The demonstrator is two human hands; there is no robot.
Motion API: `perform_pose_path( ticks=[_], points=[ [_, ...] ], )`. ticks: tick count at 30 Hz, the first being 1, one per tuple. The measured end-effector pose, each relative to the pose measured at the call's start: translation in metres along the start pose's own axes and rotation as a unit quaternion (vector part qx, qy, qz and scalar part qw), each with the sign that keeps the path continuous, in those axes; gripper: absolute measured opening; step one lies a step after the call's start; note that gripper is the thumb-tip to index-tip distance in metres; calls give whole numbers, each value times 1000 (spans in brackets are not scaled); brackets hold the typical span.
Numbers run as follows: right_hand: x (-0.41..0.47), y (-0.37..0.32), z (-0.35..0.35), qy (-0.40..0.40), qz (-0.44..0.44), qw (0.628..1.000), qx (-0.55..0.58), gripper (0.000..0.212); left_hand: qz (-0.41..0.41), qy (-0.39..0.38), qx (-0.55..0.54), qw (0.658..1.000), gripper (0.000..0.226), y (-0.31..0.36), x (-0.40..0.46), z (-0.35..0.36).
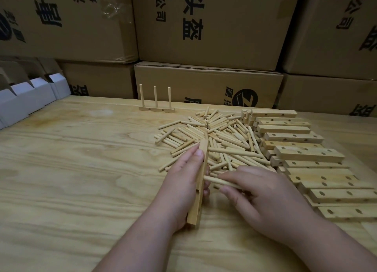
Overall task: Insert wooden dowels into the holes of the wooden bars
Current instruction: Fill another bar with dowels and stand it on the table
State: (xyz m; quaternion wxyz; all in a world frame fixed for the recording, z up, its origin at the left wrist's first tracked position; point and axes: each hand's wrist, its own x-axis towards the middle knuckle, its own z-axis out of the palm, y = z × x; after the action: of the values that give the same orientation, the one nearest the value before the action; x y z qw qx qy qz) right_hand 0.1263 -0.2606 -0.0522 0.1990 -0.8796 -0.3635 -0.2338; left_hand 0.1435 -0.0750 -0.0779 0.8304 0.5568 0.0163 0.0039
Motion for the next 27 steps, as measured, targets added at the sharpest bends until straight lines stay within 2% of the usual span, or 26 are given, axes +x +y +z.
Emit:
perform_pose_path(
  ticks=[8,16,27],
  points=[
    [1,6,1,70,-1,997,-41,25,23,36,31,999,28,-2,0,2],
    [1,0,0,28,3,1000,-1,29,26,-17,65,997,30,-5,0,0],
    [2,-6,-3,1,40,999,27,23,25,-34,91,995,39,0,-6,0]
  ],
)
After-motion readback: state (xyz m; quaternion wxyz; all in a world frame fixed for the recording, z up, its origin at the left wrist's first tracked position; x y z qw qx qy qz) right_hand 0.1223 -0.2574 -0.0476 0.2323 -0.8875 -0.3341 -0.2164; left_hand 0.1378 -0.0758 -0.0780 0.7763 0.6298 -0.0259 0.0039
